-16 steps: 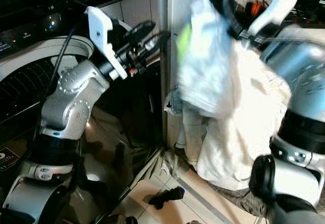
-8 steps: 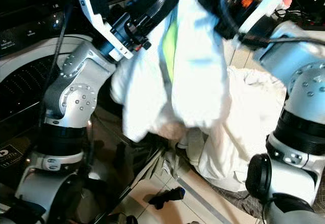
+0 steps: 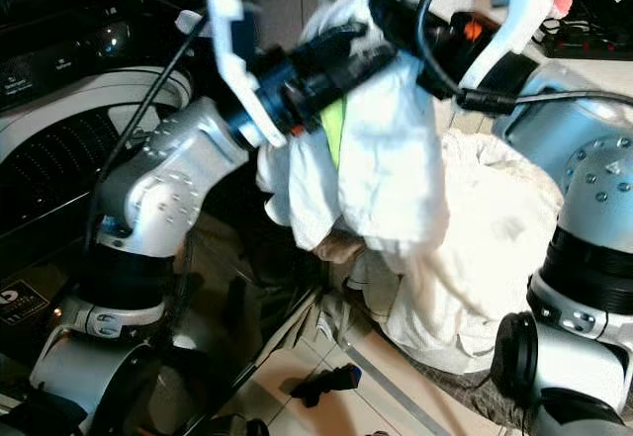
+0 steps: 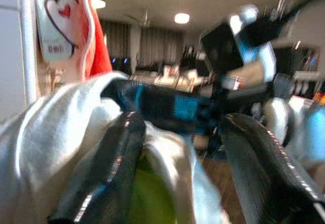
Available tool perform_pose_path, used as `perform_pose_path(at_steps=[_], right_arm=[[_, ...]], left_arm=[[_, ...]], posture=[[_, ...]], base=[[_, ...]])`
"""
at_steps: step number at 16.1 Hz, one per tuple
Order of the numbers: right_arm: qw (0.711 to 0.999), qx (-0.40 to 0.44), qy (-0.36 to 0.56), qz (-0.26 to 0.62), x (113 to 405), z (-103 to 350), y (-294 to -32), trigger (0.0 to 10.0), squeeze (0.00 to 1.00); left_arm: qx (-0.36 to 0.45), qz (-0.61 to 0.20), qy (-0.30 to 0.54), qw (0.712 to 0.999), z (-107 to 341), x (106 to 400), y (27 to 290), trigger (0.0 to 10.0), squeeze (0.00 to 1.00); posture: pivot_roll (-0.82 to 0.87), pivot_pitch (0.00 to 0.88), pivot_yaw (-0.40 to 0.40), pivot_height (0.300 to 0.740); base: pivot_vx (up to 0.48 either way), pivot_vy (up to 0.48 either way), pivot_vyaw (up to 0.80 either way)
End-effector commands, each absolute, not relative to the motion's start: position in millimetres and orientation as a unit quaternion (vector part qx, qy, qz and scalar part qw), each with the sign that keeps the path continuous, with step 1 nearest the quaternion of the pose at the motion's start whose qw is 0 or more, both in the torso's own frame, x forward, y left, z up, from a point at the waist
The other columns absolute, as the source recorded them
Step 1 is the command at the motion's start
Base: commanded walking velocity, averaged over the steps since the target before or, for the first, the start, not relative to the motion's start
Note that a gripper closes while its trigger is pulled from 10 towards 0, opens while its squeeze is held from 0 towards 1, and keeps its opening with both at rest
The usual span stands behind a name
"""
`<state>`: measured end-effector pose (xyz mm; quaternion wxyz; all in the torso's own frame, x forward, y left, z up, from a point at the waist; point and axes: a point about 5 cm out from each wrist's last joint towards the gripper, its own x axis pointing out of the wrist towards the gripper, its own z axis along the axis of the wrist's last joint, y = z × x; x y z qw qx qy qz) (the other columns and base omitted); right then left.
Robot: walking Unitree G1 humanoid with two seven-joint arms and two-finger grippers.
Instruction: Clothes washing
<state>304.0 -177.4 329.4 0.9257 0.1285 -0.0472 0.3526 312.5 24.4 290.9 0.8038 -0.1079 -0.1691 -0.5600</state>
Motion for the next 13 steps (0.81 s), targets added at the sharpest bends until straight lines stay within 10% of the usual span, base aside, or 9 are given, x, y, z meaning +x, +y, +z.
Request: perform_pose_path(at_steps=[1,6,7,8,11,12,13], right_arm=[[0.922,0.111,-0.068,0.365,297.7,339.4,-174.1,0.0,0.0],[0.923,0.097,-0.062,0.367,296.9,336.9,-170.9,0.0,0.0],[0.923,0.096,-0.062,0.367,296.8,336.9,-170.9,0.0,0.0],[0.923,0.095,-0.062,0.367,296.7,337.0,-170.9,0.0,0.0],[0.924,0.095,-0.062,0.366,296.5,336.9,-170.6,0.0,0.0],[0.924,0.094,-0.062,0.366,296.5,337.1,-170.6,0.0,0.0],[0.924,0.094,-0.063,0.365,296.5,337.3,-170.7,0.0,0.0]], left_arm=[[-0.094,-0.554,-0.164,0.811,287.4,314.0,23.1,10.0,1.0],[-0.033,-0.513,-0.167,0.841,282.7,323.2,21.4,10.0,1.0],[-0.014,-0.476,-0.181,0.86,284.4,330.3,26.2,10.0,0.79],[-0.018,-0.468,-0.183,0.864,285.3,332.3,29.2,10.0,0.0],[-0.009,-0.451,-0.185,0.873,284.8,335.8,33.1,10.0,0.0],[-0.006,-0.442,-0.189,0.877,285.2,337.8,33.9,1.5,0.0],[-0.007,-0.44,-0.193,0.877,285.7,338.8,34.2,0.0,0.0]], posture=[[-0.07,0.0,0.063,0.74],[-0.08,0.0,0.069,0.74],[-0.08,0.0,0.069,0.74],[-0.08,0.0,0.069,0.74],[-0.08,0.0,0.07,0.74],[-0.08,0.0,0.07,0.74],[-0.08,0.0,0.073,0.74]], base=[[0.0,0.0,0.0],[0.0,0.0,0.0],[0.0,0.0,0.0],[0.0,0.0,0.0],[0.0,0.0,0.0],[0.0,0.0,0.0],[0.0,0.0,0.0]])
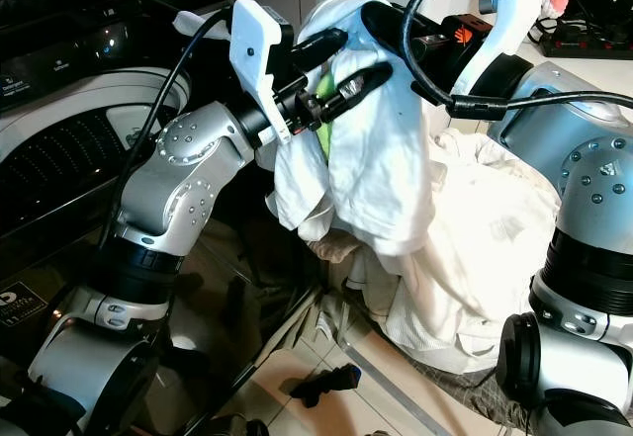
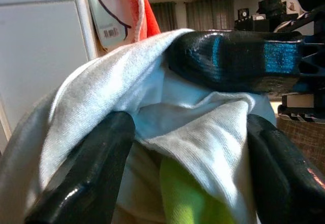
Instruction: Clothes washing
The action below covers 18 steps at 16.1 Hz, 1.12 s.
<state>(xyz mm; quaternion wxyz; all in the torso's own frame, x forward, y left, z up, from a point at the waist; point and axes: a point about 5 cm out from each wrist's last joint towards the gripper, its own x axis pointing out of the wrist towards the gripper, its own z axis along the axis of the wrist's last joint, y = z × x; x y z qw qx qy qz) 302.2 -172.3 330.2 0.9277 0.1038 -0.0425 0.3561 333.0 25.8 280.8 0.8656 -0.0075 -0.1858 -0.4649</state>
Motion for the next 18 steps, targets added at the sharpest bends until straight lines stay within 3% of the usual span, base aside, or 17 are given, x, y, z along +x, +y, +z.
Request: perform_pose_path(at_steps=[1,18], right_arm=[[0.925,0.094,-0.064,0.363,296.5,337.5,-170.9,0.0,0.0],[0.935,0.094,-0.061,0.335,296.1,335.7,-177.1,0.0,0.0]], left_arm=[[-0.006,-0.438,-0.195,0.878,285.9,339.6,34.5,0.0,0.0],[-0.014,-0.408,-0.241,0.88,289.0,347.3,51.6,0.0,0.0]], posture=[[-0.08,0.0,0.073,0.74],[-0.09,0.0,0.09,0.74]], base=[[0.0,0.0,0.0],[0.0,0.0,0.0]])
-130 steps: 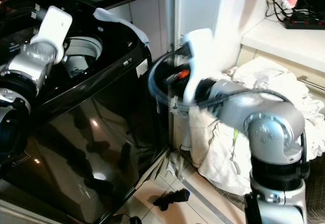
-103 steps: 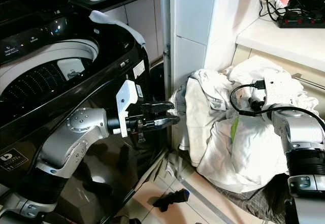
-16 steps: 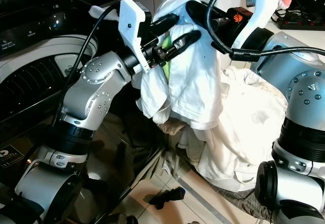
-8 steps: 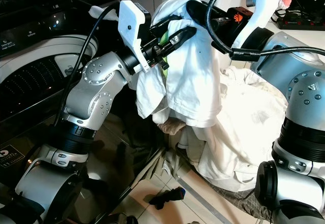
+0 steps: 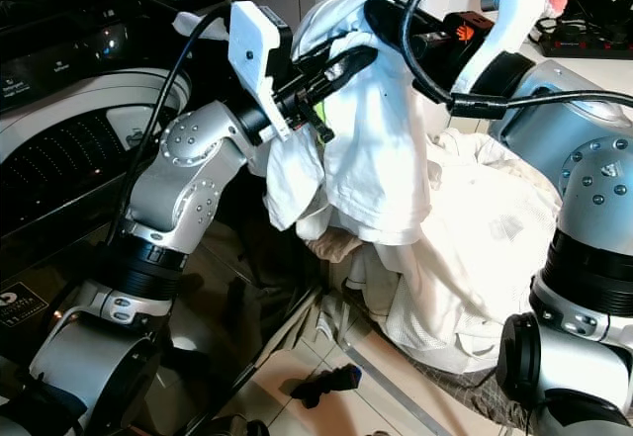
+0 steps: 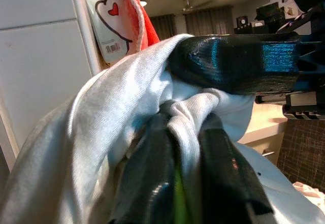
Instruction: Clothes washing
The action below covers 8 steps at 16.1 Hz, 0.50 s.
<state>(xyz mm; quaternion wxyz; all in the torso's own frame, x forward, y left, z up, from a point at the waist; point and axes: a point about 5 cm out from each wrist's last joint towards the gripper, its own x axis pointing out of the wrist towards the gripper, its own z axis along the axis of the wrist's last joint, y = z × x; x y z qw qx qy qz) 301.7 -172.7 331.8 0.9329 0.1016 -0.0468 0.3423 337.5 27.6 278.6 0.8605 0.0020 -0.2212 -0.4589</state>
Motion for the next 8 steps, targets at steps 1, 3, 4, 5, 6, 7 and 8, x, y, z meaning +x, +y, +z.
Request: perform_pose_path(at_steps=[1,3,4,5,6,7,8], right_arm=[[0.936,0.094,-0.061,0.333,295.8,335.9,-177.7,0.1,0.0],[0.939,0.088,-0.064,0.325,294.0,336.1,-180.2,3.4,0.0],[0.941,0.087,-0.067,0.32,293.4,335.9,-182.0,8.3,0.0],[0.942,0.089,-0.068,0.315,293.2,335.8,-183.8,10.0,0.56],[0.942,0.101,-0.069,0.313,292.4,335.8,-186.8,10.0,1.0],[0.942,0.103,-0.069,0.312,291.5,335.6,-188.5,10.0,1.0],[0.944,0.102,-0.069,0.307,291.1,335.2,-190.2,10.0,1.0]], left_arm=[[-0.017,-0.403,-0.243,0.882,289.6,348.3,53.6,0.0,0.0],[-0.026,-0.385,-0.248,0.889,291.3,351.2,60.2,0.0,0.0],[-0.029,-0.382,-0.247,0.89,291.7,352.8,62.7,0.0,0.0],[-0.032,-0.38,-0.248,0.891,292.5,353.9,64.3,0.0,0.0],[-0.036,-0.377,-0.249,0.891,293.6,355.3,66.1,0.0,0.0],[-0.038,-0.374,-0.251,0.892,295.3,356.7,67.3,0.0,0.0],[-0.043,-0.372,-0.253,0.892,297.3,358.0,68.3,0.0,0.0]], posture=[[-0.09,0.0,0.091,0.74],[-0.1,0.0,0.094,0.74],[-0.1,0.0,0.095,0.74],[-0.1,0.0,0.098,0.74],[-0.11,0.0,0.103,0.74],[-0.11,0.0,0.106,0.74],[-0.11,0.0,0.11,0.74]], base=[[0.0,0.0,0.0],[0.0,0.0,0.0],[0.0,0.0,0.0],[0.0,0.0,0.0],[0.0,0.0,0.0],[0.0,0.0,0.0],[0.0,0.0,0.0]])
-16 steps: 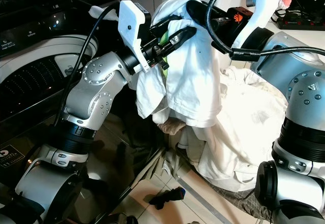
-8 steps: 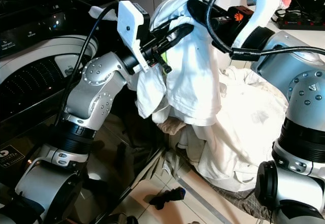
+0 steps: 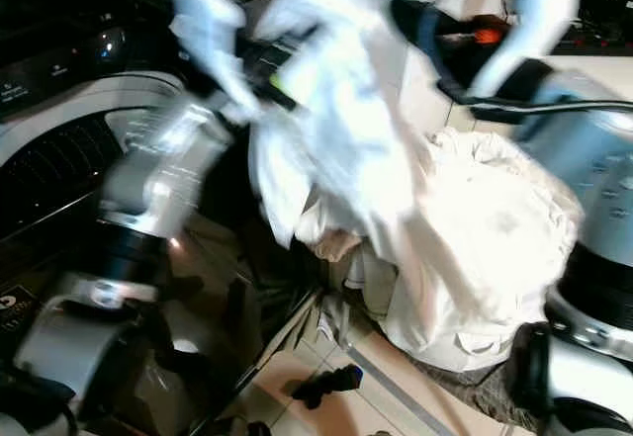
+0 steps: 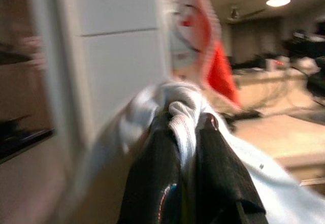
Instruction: Clothes washing
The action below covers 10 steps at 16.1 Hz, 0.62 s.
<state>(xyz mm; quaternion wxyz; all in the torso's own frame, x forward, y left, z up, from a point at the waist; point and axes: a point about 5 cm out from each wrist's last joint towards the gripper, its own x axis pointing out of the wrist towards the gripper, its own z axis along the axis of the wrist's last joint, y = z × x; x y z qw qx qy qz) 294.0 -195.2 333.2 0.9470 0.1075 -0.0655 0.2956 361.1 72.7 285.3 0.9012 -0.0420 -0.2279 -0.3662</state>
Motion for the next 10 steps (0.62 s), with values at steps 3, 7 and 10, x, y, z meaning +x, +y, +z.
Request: perform_pose_path(at_steps=[3,7,10], right_arm=[[0.956,0.094,-0.076,0.269,286.3,333.9,-207.3,10.0,1.0],[0.957,-0.049,0.007,0.287,261.9,299.8,-215.2,10.0,1.0],[0.902,-0.173,0.139,0.371,234.4,254.1,-204.1,10.0,1.0]], left_arm=[[-0.074,-0.361,-0.264,0.892,310.0,363.8,72.1,0.0,0.0],[-0.12,-0.346,-0.27,0.89,315.0,367.3,75.2,0.0,0.0],[-0.148,-0.335,-0.299,0.881,332.4,369.8,83.1,0.0,0.0]], posture=[[-0.12,0.0,0.119,0.74],[-0.14,0.0,0.134,0.74],[-0.15,0.0,0.142,0.74]], base=[[0.0,0.0,0.0],[0.0,0.0,0.0],[0.0,0.0,0.0]])
